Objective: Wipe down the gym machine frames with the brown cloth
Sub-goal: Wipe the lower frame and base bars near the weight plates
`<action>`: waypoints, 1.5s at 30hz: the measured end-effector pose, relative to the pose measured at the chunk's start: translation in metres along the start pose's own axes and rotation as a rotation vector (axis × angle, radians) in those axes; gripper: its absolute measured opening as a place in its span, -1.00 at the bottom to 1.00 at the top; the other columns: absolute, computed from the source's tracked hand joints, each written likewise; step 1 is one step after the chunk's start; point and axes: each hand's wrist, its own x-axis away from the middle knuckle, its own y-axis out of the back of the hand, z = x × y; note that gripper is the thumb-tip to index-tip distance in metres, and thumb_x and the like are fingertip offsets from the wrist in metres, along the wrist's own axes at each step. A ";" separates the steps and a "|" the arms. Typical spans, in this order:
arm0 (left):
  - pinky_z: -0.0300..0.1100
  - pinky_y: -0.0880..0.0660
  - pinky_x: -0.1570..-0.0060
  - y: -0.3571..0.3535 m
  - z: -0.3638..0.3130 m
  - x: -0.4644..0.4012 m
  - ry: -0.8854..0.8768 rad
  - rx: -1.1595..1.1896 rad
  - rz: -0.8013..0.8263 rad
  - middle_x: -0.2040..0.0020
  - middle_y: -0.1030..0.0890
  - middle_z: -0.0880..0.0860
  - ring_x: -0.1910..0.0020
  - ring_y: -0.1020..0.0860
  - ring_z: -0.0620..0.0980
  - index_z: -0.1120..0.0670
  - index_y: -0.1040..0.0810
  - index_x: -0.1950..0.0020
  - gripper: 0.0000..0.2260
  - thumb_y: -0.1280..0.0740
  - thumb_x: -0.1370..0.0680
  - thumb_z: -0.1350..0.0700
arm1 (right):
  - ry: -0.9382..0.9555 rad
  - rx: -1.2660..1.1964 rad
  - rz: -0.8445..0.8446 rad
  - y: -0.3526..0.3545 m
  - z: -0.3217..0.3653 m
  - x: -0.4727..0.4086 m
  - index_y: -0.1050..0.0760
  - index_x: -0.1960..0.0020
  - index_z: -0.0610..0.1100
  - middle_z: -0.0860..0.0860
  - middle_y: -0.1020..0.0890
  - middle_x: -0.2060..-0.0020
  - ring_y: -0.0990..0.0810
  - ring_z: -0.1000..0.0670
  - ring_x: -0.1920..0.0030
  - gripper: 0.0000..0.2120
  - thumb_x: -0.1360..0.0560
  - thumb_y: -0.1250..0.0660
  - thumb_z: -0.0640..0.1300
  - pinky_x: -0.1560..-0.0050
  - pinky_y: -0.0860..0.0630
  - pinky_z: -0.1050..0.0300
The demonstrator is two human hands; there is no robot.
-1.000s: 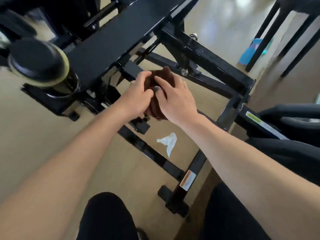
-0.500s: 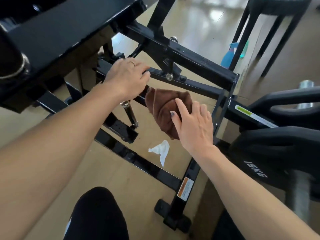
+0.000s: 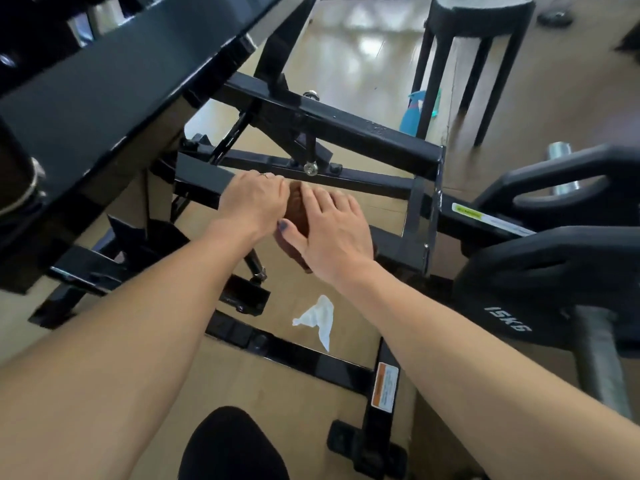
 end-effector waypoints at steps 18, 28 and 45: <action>0.05 -0.33 -0.24 -0.019 0.006 -0.016 -0.116 -0.126 0.002 -0.07 -0.64 0.07 -0.14 -0.51 0.12 0.03 -0.54 -0.13 -0.58 0.09 -0.70 -0.05 | -0.365 -0.085 -0.031 0.008 -0.073 0.054 -0.49 -0.37 -0.01 0.02 -0.60 -0.28 -0.49 -0.07 -0.35 -0.50 -0.71 0.07 0.20 -0.62 -0.04 -0.04; 0.09 -0.27 -0.34 -0.014 -0.008 -0.015 -0.040 -0.165 0.040 -0.14 -0.62 0.16 -0.21 -0.50 0.17 0.10 -0.55 -0.13 -0.53 0.11 -0.66 -0.05 | -0.097 -0.030 -0.028 0.000 -0.078 0.061 -0.38 -0.49 -0.04 0.01 -0.51 -0.39 -0.39 -0.08 -0.45 -0.51 -0.71 -0.02 0.20 -0.63 -0.08 -0.11; 0.10 -0.24 -0.41 -0.016 -0.036 -0.010 0.158 -0.249 0.002 -0.18 -0.62 0.24 -0.23 -0.49 0.23 0.21 -0.63 -0.14 -0.48 0.04 -0.58 -0.04 | -0.390 -0.340 0.001 0.008 -0.139 0.027 -0.34 -0.57 -0.06 0.06 -0.21 -0.62 0.01 0.01 -0.65 -0.54 -0.75 0.02 0.06 -0.65 0.13 0.01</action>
